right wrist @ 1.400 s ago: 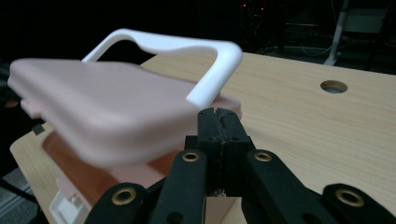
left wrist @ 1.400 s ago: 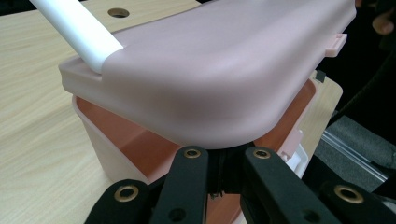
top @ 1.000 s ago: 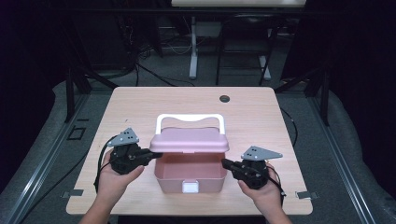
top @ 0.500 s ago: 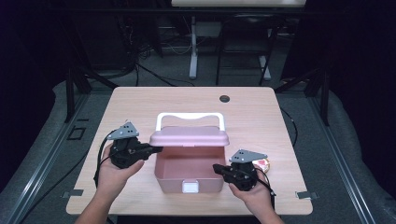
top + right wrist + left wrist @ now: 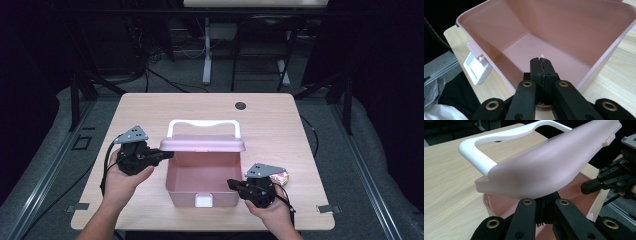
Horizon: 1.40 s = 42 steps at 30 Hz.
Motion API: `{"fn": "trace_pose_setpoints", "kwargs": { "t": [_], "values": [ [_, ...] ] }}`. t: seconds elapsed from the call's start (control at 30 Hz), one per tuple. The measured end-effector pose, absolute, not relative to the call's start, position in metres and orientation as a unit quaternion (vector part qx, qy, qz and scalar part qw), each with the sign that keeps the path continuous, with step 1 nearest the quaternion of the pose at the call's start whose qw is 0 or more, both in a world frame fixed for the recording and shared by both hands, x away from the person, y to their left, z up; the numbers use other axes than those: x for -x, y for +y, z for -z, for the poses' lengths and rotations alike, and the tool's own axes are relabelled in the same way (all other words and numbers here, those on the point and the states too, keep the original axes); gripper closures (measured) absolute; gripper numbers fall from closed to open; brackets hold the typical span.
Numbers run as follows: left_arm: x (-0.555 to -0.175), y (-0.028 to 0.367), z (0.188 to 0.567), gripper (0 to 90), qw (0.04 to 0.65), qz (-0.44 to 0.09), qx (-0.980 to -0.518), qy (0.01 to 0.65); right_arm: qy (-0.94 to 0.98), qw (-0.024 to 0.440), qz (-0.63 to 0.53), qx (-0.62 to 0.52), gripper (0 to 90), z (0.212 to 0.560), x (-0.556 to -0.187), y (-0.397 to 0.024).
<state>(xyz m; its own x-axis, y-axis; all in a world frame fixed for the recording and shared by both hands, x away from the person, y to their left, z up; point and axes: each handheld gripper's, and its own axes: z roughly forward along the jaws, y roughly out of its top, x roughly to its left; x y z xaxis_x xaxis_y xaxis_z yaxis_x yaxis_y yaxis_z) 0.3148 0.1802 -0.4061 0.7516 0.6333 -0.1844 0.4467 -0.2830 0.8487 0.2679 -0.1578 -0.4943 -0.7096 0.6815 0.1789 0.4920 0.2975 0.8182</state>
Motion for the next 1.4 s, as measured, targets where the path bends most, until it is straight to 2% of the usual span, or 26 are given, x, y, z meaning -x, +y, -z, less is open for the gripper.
{"fn": "trace_pose_setpoints", "kwargs": {
  "t": [0.67, 1.4],
  "values": [
    [-0.323, 0.178, 0.398, 90.0, 0.494, -0.101, -0.793, 0.342, 0.798, 0.107, -0.465, -0.368, 90.0, 0.495, -0.269, -0.160],
    [-0.343, 0.178, 0.390, 90.0, 0.501, -0.111, -0.784, 0.349, 0.794, 0.093, -0.471, -0.373, 90.0, 0.495, -0.265, -0.157]
  ]
}}
